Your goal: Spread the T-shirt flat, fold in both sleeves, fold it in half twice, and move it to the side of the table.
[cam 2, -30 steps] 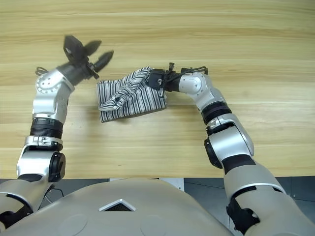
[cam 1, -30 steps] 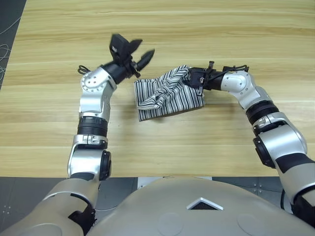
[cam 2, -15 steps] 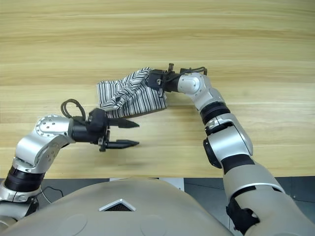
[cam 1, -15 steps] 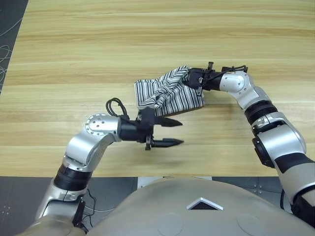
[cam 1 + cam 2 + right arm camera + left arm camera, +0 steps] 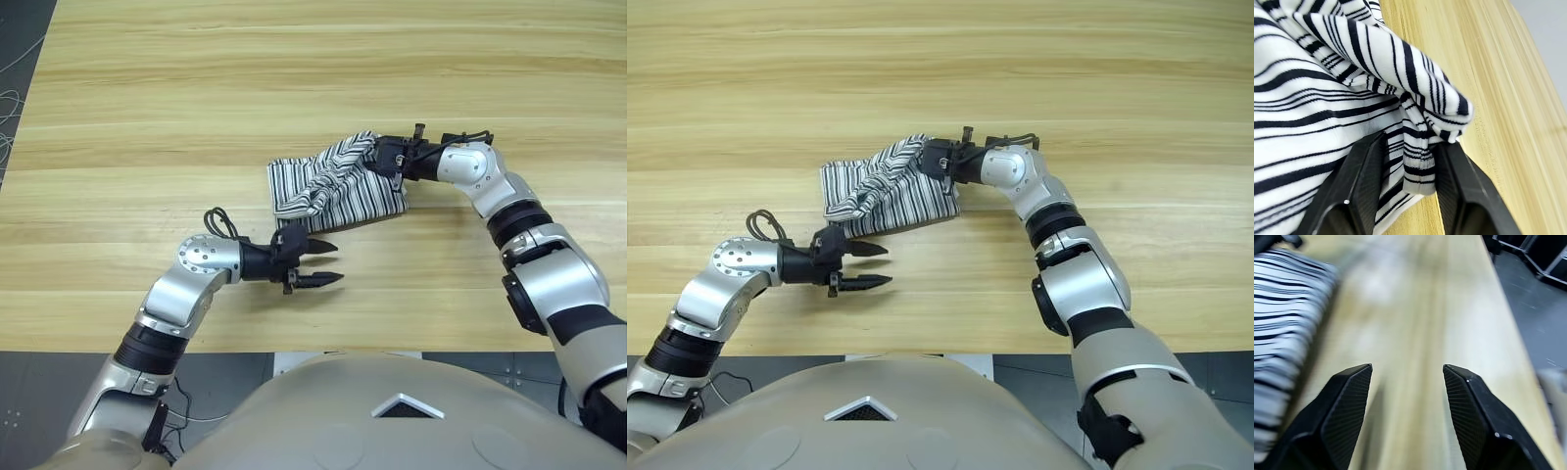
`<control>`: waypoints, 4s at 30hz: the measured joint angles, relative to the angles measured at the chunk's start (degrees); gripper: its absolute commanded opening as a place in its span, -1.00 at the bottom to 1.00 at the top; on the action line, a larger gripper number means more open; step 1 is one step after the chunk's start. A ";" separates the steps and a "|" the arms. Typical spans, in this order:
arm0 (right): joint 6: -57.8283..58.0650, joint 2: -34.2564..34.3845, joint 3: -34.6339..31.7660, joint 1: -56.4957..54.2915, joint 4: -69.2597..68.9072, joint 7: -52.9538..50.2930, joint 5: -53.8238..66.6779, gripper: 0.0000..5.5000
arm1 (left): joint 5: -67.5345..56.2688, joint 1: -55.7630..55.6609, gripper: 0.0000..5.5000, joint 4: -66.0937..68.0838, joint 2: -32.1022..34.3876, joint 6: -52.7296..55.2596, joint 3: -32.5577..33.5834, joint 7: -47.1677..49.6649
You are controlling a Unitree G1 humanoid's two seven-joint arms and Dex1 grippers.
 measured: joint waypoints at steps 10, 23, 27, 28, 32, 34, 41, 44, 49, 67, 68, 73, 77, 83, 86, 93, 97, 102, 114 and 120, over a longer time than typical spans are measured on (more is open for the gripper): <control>-0.22 -0.37 0.55 -0.09 -0.19 -0.08 -0.01 -0.40 | -7.89 -14.44 -0.02 24.28 -4.85 -0.96 18.00 7.01; 11.64 1.25 -6.52 1.56 -3.89 10.66 11.43 -0.40 | 3.15 -23.92 -0.02 41.15 -11.21 -17.89 20.17 19.73; 16.84 1.38 -9.22 1.58 -5.60 12.91 14.39 -0.40 | 1.60 -23.90 -0.02 37.39 -11.96 -16.69 21.37 19.65; 18.46 1.41 -10.18 1.46 -6.26 13.25 15.41 -0.40 | 1.17 -23.91 -0.02 36.71 -11.97 -16.43 21.80 19.70; 23.09 1.57 -12.62 0.11 -6.97 14.19 17.65 -0.40 | 1.00 -23.91 -0.02 36.25 -11.98 -16.07 22.06 19.75; 25.04 1.63 -13.62 -0.77 -7.28 15.06 18.59 -0.40 | 1.01 -23.90 -0.02 36.11 -12.01 -16.08 22.07 19.74; 24.95 1.40 -14.38 -2.30 -6.68 12.44 18.17 -0.40 | 1.16 -23.52 -0.02 35.30 -12.22 -16.09 21.96 19.67; 24.18 1.62 -16.18 -2.91 -7.94 11.93 19.64 -0.40 | 1.56 -22.81 -0.02 34.86 -12.14 -15.37 21.03 18.36; 26.33 3.97 -17.06 0.62 -21.23 16.85 25.48 -0.40 | -4.63 -20.34 -0.02 29.91 -11.95 2.22 21.82 15.75; 25.39 -0.61 -3.99 19.71 -34.70 23.21 20.36 -0.40 | -12.17 -8.44 -0.02 14.28 -11.08 22.17 27.99 23.28; 24.78 -0.64 -3.97 19.68 -34.07 22.99 20.03 -0.40 | -11.80 -8.51 -0.02 14.70 -11.28 22.08 27.93 23.49; 21.75 -0.71 -3.86 19.11 -31.50 22.51 18.60 -0.39 | -10.97 -10.04 -0.30 17.60 -13.08 21.68 27.00 24.61; 20.30 -0.71 -3.85 18.45 -29.89 22.38 18.38 -0.39 | -10.93 -11.06 -0.51 18.49 -14.24 20.92 26.90 25.22; 19.32 -0.71 -3.55 17.90 -28.62 21.93 18.22 -0.39 | -10.94 -11.69 -0.84 18.53 -14.70 20.42 26.86 25.32; 19.25 -0.72 -3.34 17.68 -28.42 21.67 18.09 -0.39 | -10.94 -11.89 -0.96 18.54 -14.70 20.35 26.86 25.31; 19.20 -0.73 -2.98 17.25 -28.02 21.59 18.04 -0.39 | -9.62 -12.46 -0.96 20.14 -14.74 19.12 26.18 25.36; 19.27 -0.93 -2.39 17.14 -28.10 21.92 18.03 -0.39 | -6.19 -15.36 -0.96 24.52 -15.40 15.47 24.48 26.65; 19.41 -1.24 -1.90 16.96 -28.30 22.17 18.03 -0.39 | -2.31 -19.20 -0.96 30.81 -17.16 9.89 22.41 26.99; 21.32 -1.21 -2.18 16.16 -28.14 22.20 18.44 -0.39 | 0.04 -21.65 -0.96 34.82 -18.07 5.87 21.34 24.16; 29.92 -1.08 -4.47 15.99 -32.19 23.81 22.08 -0.39 | -0.11 -21.65 -0.73 34.23 -17.79 5.19 22.06 23.57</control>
